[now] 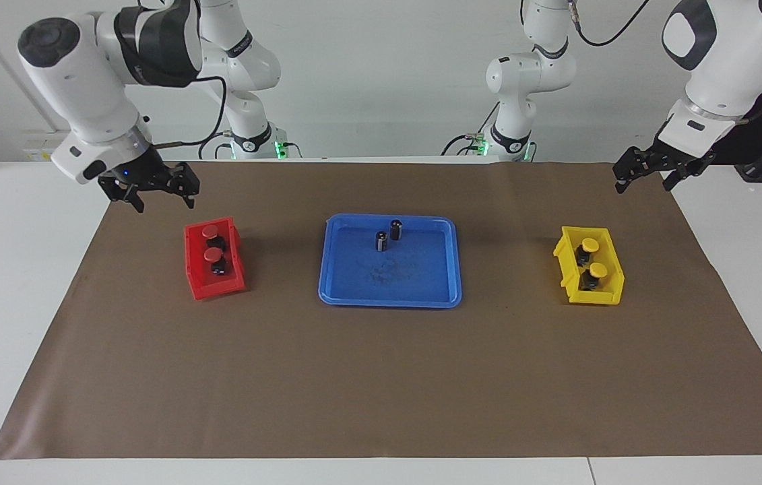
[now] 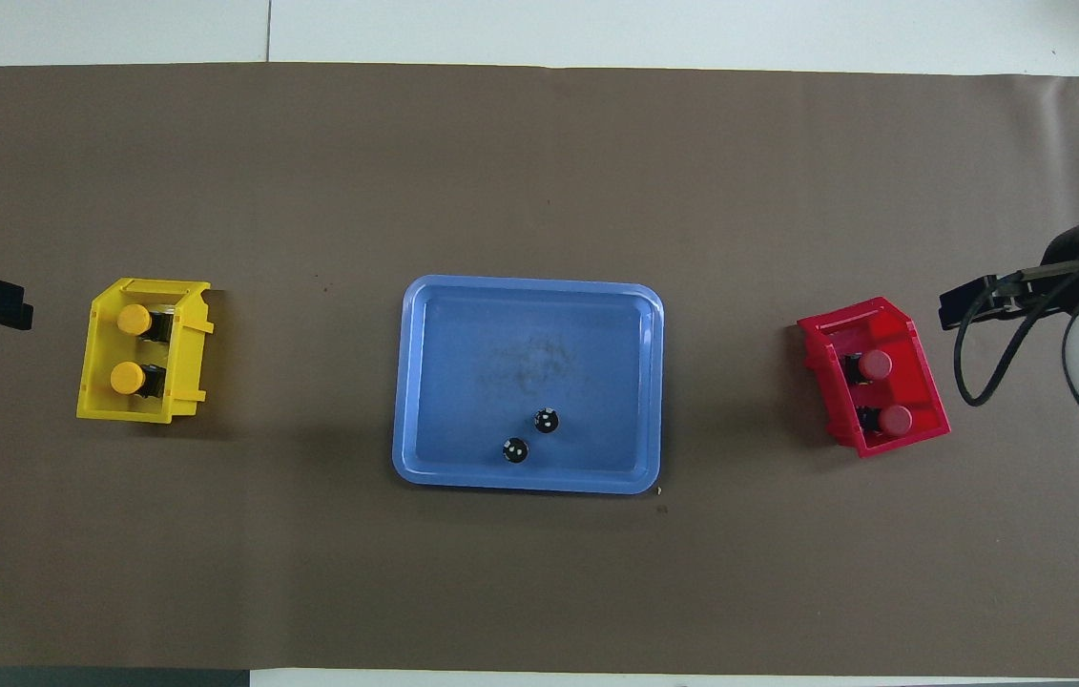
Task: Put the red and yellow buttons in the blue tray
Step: 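Reach the right gripper into the red holder and grasp a red button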
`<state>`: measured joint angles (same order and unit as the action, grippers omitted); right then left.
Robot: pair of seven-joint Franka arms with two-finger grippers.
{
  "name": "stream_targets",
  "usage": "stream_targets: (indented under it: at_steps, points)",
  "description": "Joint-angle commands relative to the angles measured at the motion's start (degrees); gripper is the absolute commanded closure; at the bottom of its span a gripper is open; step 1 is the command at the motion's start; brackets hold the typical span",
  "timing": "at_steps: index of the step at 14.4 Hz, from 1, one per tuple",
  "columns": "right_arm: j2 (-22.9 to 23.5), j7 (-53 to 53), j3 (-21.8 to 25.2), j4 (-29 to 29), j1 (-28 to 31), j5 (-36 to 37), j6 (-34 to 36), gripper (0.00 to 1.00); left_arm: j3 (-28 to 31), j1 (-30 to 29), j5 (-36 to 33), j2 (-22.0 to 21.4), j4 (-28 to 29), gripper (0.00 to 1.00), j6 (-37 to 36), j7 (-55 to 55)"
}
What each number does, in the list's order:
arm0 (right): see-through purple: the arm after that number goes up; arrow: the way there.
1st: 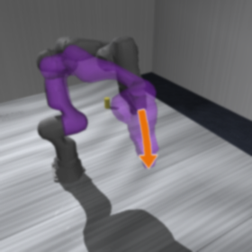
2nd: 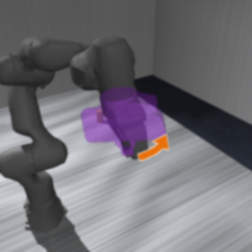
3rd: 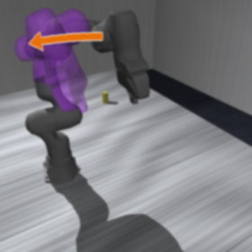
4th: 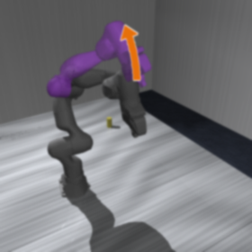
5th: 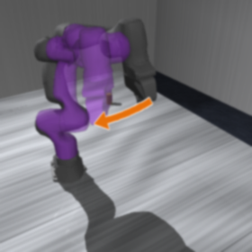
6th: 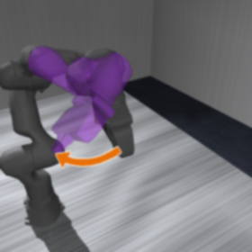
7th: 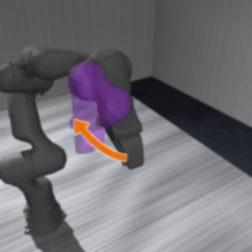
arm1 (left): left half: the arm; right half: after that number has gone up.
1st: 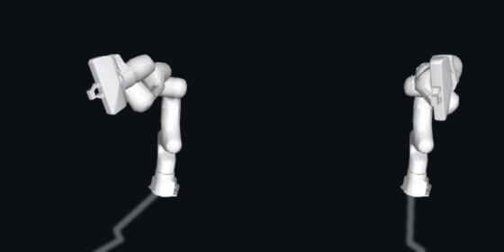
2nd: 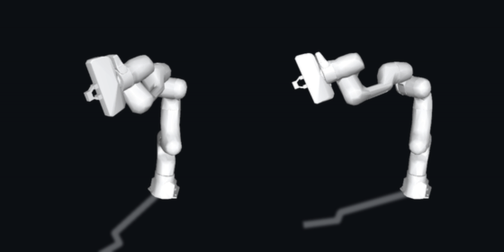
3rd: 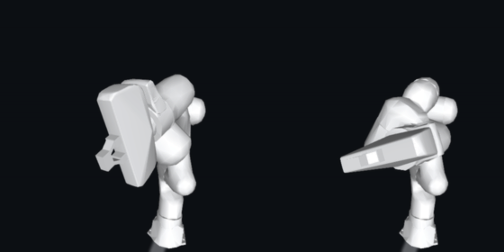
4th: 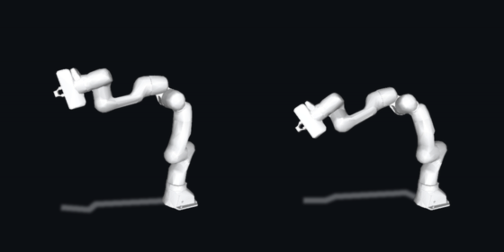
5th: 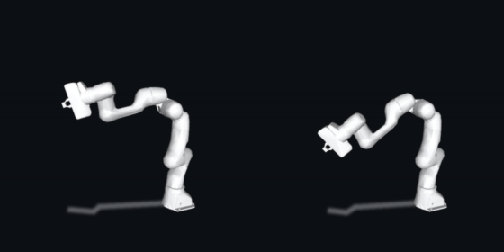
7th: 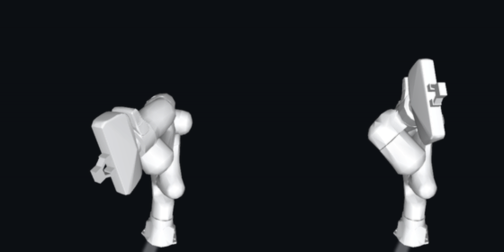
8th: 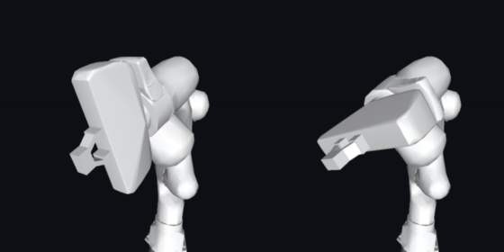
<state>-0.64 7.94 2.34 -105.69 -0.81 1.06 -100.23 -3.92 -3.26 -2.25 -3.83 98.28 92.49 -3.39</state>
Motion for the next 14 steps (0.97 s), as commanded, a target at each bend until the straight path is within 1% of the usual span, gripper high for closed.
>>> stream_targets:
  at_steps: [1,4,6,9,11,14]
  points:
    - [-1.55,5.04,-0.41,-7.93,0.9,-1.4,-8.1,0.26,0.23,0.36,-1.09,-1.71,2.52,0.01,2.34,-0.47]
    - [-1.29,7.61,-0.41,-13.91,1.42,-2.47,-15.67,0.35,0.23,0.45,-1.09,-2.41,4.1,0.01,3.31,-0.56]
    - [-1.29,7.7,-0.41,-17.7,1.25,-3.51,-19.98,0.35,0.23,0.1,-1.0,-2.76,4.98,0.0,4.27,-0.56]
    - [-0.06,10.77,-0.41,-19.81,1.34,-4.74,-24.55,0.35,0.41,-0.17,-1.0,-2.68,7.09,0.01,8.21,-0.56]
    - [0.55,10.78,-0.41,-21.48,0.9,-5.8,-27.81,0.35,0.41,-1.83,-1.0,-1.89,8.76,0.02,11.21,-0.65]
    - [0.64,11.65,-0.41,-22.27,0.81,-5.98,-27.91,0.35,0.41,-1.14,-1.0,0.12,9.82,0.04,14.11,-0.56]
